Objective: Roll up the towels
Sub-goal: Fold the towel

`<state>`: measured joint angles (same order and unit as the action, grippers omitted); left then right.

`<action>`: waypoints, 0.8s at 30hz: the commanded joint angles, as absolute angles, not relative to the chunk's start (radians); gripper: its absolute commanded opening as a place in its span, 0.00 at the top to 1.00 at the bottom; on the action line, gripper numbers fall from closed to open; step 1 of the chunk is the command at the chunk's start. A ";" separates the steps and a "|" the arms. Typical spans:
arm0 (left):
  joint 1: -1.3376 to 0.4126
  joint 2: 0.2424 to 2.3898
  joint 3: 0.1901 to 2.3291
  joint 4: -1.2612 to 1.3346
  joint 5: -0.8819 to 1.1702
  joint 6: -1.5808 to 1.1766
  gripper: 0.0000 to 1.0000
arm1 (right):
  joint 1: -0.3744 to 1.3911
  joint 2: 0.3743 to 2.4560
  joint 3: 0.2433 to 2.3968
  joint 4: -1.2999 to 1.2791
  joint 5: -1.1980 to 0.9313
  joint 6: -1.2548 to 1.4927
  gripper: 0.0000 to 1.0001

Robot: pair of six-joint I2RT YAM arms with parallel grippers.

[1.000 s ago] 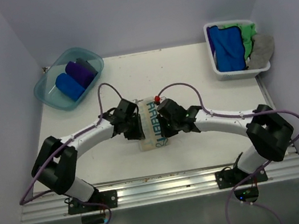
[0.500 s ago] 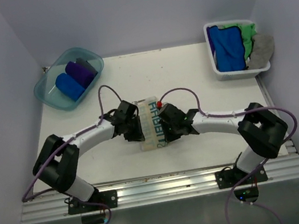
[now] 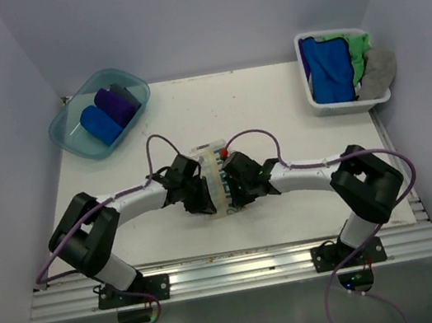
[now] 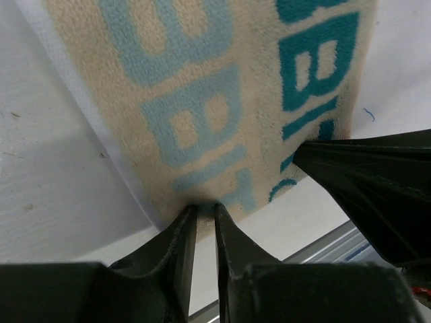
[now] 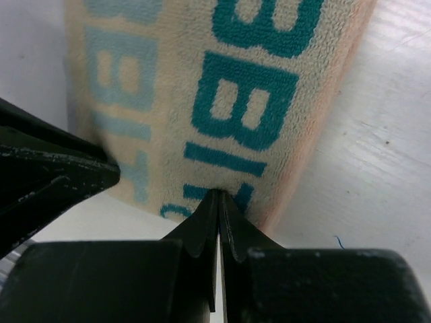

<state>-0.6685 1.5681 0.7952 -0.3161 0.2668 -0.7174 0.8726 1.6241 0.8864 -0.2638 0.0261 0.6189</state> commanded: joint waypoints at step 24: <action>-0.673 1.459 0.715 -0.367 0.170 -0.739 0.55 | 0.877 1.483 0.793 -0.311 0.098 0.658 0.61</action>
<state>-0.6701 1.4555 0.7399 -0.4046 0.1696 -0.7231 0.8768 1.4803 0.8024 -0.3172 0.0895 0.6407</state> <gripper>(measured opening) 0.443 0.383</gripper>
